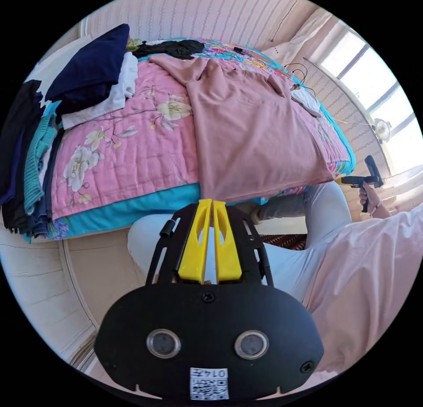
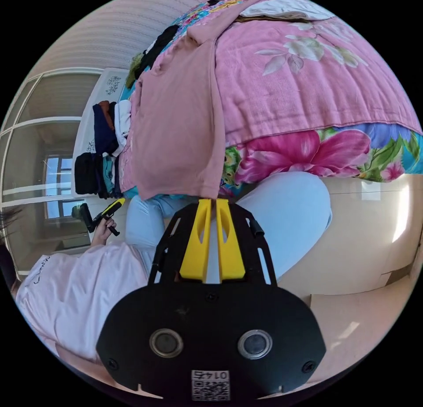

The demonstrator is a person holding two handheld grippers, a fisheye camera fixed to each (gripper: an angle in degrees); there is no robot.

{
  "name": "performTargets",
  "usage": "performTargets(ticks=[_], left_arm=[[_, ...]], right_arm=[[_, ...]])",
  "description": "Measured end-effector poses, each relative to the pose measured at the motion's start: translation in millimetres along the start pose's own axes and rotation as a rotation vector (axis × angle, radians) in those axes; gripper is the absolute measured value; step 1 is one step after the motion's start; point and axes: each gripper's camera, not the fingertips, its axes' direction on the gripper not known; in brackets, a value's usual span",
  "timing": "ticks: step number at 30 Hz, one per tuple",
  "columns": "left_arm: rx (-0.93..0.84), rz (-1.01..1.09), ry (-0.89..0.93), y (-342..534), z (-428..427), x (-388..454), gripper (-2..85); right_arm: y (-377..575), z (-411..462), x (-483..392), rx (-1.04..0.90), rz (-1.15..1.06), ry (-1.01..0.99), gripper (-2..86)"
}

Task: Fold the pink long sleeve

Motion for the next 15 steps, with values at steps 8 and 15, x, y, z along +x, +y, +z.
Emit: performTargets(ticks=[8,15], left_arm=[[-0.002,-0.047,0.045,-42.5,49.0,-5.5,6.8],[-0.257,0.027,-0.056,-72.6,135.1,10.6,5.4]], right_arm=[[-34.8,1.0,-22.6,0.101,-0.042,0.148,6.7],[-78.8,55.2,-27.1,-0.083,0.014,0.343,4.2]])
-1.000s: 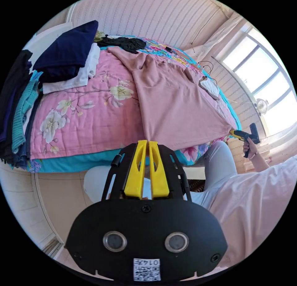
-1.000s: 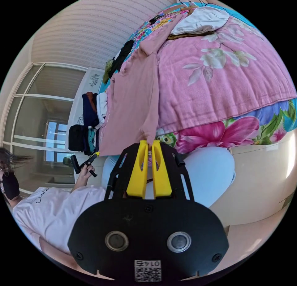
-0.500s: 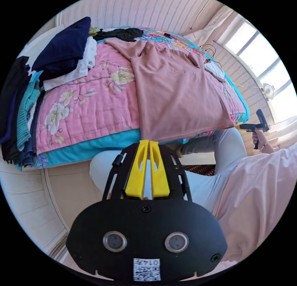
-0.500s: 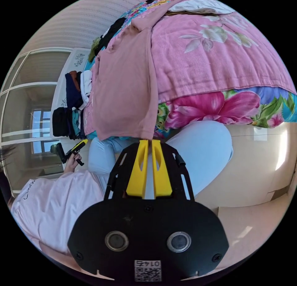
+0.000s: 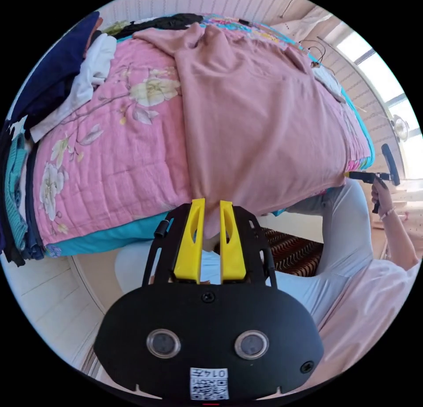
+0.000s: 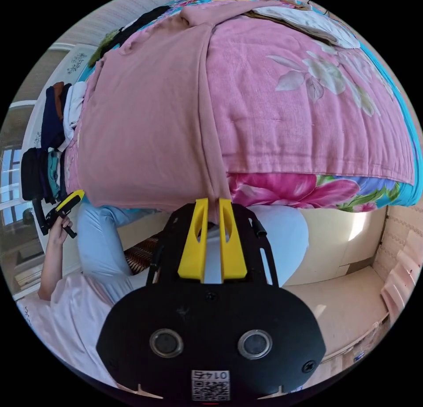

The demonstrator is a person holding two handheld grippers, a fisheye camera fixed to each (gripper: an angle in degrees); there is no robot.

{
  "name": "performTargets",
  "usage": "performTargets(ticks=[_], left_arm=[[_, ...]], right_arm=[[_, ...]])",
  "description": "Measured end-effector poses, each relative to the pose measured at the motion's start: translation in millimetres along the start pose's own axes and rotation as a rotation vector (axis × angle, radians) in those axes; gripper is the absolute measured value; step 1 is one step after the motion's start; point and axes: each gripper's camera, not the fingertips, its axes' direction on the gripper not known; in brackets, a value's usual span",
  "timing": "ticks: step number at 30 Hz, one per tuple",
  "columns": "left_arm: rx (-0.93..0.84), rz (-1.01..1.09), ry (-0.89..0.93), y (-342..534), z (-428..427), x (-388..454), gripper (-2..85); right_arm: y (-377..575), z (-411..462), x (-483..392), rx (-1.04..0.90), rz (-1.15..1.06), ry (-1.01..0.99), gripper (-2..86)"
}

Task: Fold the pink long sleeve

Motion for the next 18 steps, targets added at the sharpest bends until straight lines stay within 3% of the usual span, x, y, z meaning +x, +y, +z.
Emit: performTargets(ticks=[3,10,13,18], left_arm=[[0.064,0.073,-0.071,7.9,-4.9,12.4,2.0],[0.301,0.086,0.086,59.9,-45.7,10.4,-0.8],[0.460,0.161,0.047,86.8,-67.3,25.9,-0.9],[0.645,0.288,-0.034,105.4,-86.3,61.1,-0.9]], right_arm=[[-1.4,-0.3,-2.5,0.000,0.012,0.004,3.3],[51.7,-44.5,6.7,0.253,-0.030,-0.097,1.0],[84.3,-64.4,12.7,0.426,-0.036,-0.109,0.2],[110.9,-80.9,20.2,0.540,-0.066,-0.155,0.0]])
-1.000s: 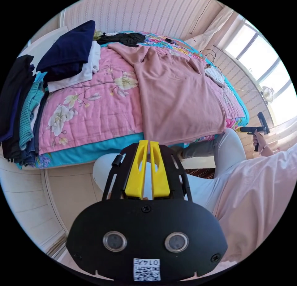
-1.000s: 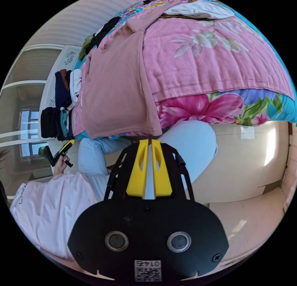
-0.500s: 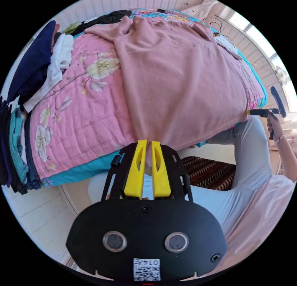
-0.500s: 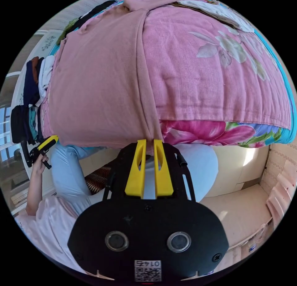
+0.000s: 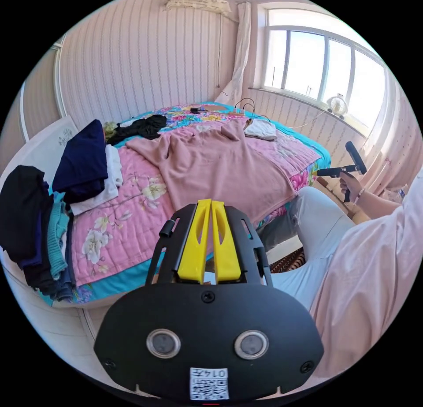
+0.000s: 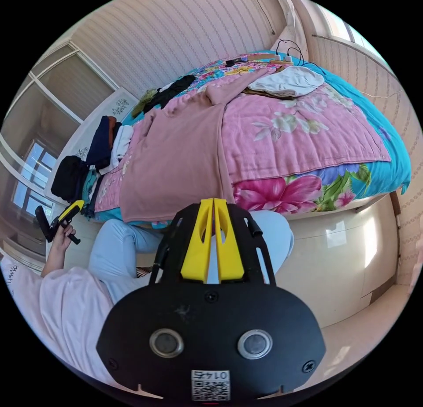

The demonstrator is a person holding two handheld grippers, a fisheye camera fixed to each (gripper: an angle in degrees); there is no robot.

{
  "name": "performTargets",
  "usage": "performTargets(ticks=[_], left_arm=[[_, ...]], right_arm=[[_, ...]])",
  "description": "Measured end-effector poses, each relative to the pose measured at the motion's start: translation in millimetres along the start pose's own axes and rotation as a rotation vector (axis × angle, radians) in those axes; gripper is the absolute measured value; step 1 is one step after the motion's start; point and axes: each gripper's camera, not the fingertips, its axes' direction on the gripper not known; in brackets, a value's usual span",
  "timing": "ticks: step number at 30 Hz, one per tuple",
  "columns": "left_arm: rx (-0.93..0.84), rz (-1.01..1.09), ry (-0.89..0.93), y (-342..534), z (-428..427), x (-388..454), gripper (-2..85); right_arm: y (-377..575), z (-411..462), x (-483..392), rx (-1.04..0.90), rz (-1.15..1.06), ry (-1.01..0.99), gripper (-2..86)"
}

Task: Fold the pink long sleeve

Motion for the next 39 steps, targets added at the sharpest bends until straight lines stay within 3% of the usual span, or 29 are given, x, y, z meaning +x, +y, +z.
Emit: performTargets(ticks=[5,12,16,23,28,31,35,39], left_arm=[[0.087,0.079,0.071,-10.7,22.9,22.7,-0.4],[0.031,0.202,0.089,-46.3,99.0,29.8,0.0],[-0.014,0.230,0.156,-109.8,185.6,12.9,0.4],[-0.018,0.256,0.266,-228.5,366.7,2.3,2.6],[-0.125,0.260,0.343,-298.8,470.0,13.8,4.9],[-0.174,0.241,0.337,-334.0,513.0,23.7,5.4],[-0.184,0.190,0.368,-382.0,546.5,31.0,5.7],[-0.175,0.257,0.361,-434.1,587.9,53.0,5.7]], right_arm=[[-4.5,-16.3,6.3,0.072,-0.013,-0.028,0.9],[-65.7,-24.5,23.7,0.111,-0.028,-0.073,6.2],[-132.9,-7.9,38.6,0.105,-0.035,-0.136,7.9],[-277.8,46.2,77.6,0.007,-0.008,-0.069,9.3],[-361.8,89.2,126.7,0.001,0.193,-0.152,10.5],[-373.0,92.9,146.1,0.007,0.288,-0.240,3.3],[-358.2,52.9,141.5,0.096,0.257,-0.292,1.4],[-321.6,23.7,118.3,-0.020,0.214,-0.358,1.1]])
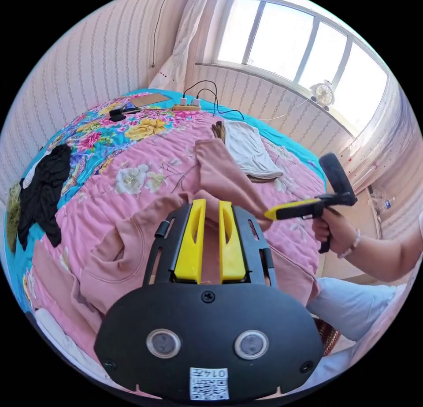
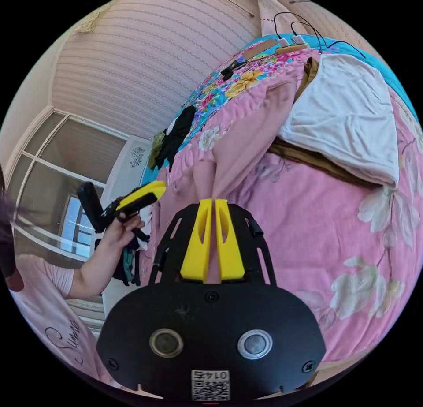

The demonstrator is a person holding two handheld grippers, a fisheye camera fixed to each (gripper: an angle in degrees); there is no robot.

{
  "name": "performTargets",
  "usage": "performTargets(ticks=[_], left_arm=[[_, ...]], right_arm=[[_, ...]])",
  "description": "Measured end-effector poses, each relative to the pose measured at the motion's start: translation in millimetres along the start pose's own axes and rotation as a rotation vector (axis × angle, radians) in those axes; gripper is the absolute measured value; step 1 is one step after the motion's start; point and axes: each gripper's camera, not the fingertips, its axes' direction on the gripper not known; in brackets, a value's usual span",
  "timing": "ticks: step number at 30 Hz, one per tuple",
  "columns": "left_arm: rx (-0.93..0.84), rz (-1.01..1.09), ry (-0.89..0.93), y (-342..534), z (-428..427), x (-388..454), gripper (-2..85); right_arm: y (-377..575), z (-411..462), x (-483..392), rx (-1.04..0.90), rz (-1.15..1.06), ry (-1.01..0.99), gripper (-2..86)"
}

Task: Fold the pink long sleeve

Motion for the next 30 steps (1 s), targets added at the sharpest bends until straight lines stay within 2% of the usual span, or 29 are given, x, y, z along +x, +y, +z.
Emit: performTargets(ticks=[3,5,10,12,15,18,21,26,30], left_arm=[[-0.054,0.017,0.037,-34.5,40.4,-7.2,5.9],[-0.126,0.014,0.080,-65.0,84.5,-13.6,6.1],[-0.194,0.028,0.080,-111.0,169.6,-19.2,6.7],[-0.305,-0.001,0.082,-122.3,219.6,-26.9,7.5],[-0.391,-0.019,0.115,-126.7,264.2,-29.2,7.6],[-0.378,0.043,0.057,-126.5,282.5,-23.0,4.9],[-0.370,0.097,0.057,-130.0,285.3,-17.6,1.1],[-0.159,0.282,0.180,-152.7,252.8,23.1,-0.8],[-0.084,0.422,0.309,-189.3,258.8,85.4,-1.0]], right_arm=[[19.9,11.7,11.6,-0.178,0.043,0.059,1.5],[21.6,2.5,21.1,-0.177,0.072,0.064,2.1],[-27.9,-48.6,43.1,0.068,0.070,0.123,5.2],[-59.5,-58.3,49.9,0.130,0.045,0.153,6.9],[-109.5,-59.7,64.9,0.149,0.043,0.306,8.0],[-137.0,-56.8,83.3,0.073,0.065,0.275,4.9],[-130.7,-73.5,84.7,0.089,0.026,0.239,1.9],[-76.1,-144.1,66.2,0.279,-0.055,0.177,0.9],[-17.7,-213.9,72.6,0.438,0.015,0.243,0.7]])
